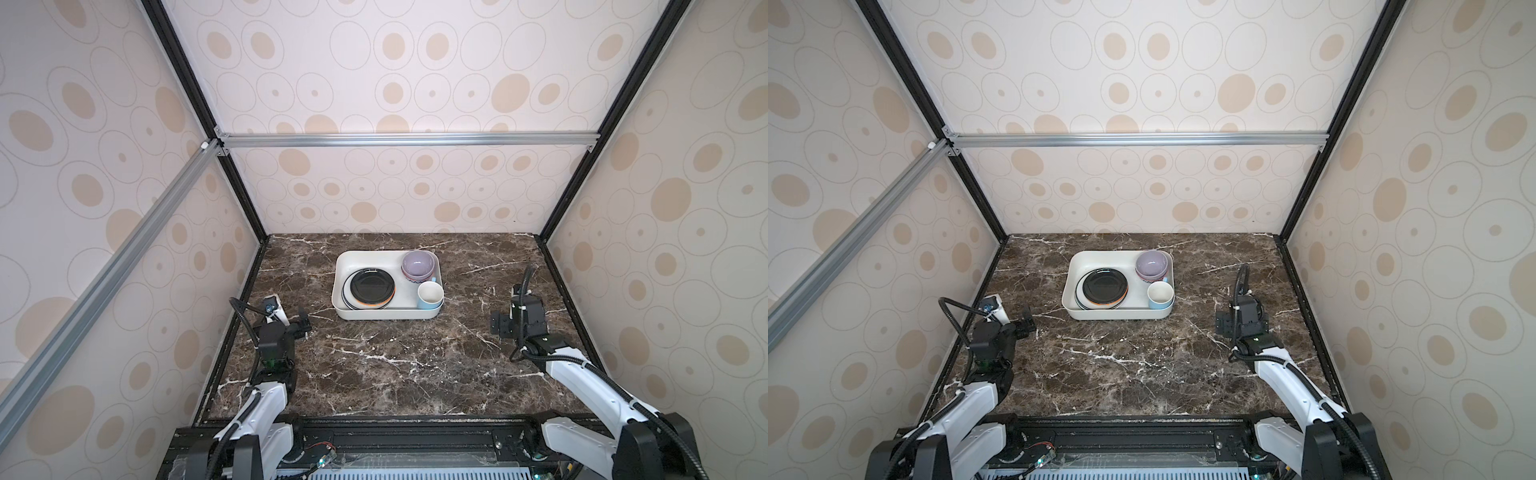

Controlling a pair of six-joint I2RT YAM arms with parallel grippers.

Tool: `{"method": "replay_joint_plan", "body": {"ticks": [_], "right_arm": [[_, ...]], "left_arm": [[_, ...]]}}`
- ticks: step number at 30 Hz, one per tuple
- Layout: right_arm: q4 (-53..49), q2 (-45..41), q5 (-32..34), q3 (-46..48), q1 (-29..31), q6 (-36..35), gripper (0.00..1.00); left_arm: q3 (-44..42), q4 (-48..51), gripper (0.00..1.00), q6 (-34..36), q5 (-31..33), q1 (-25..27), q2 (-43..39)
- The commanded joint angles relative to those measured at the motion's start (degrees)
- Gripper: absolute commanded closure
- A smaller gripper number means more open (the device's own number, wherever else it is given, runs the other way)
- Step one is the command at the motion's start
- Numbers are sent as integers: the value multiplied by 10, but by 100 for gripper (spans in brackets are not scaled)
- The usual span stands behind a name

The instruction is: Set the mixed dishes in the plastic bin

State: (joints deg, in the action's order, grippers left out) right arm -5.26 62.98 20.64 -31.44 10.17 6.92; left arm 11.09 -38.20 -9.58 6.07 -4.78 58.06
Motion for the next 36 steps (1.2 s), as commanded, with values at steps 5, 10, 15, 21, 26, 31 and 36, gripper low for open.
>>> {"method": "replay_joint_plan", "body": {"ticks": [5, 10, 15, 21, 26, 31, 36], "right_arm": [[177, 86, -3, 26, -45, -2, 0], [248, 143, -18, 26, -55, -12, 0], [332, 187, -27, 18, -73, -17, 0], [357, 241, -88, -5, -78, -43, 0], [514, 247, -134, 77, -77, -62, 0], [544, 263, -137, 80, -77, -67, 0], [532, 257, -139, 80, -75, -71, 0]], "left_arm": [[-6, -167, 1, 33, -20, -1, 105], [3, -245, 1, 38, -23, -1, 177], [52, -234, 1, 47, -56, 0, 235], [23, -352, 1, 44, -103, 6, 283], [21, -370, 1, 75, -29, 50, 314], [22, -383, 1, 76, -28, 50, 324], [18, -395, 1, 77, -26, 50, 324]]}}
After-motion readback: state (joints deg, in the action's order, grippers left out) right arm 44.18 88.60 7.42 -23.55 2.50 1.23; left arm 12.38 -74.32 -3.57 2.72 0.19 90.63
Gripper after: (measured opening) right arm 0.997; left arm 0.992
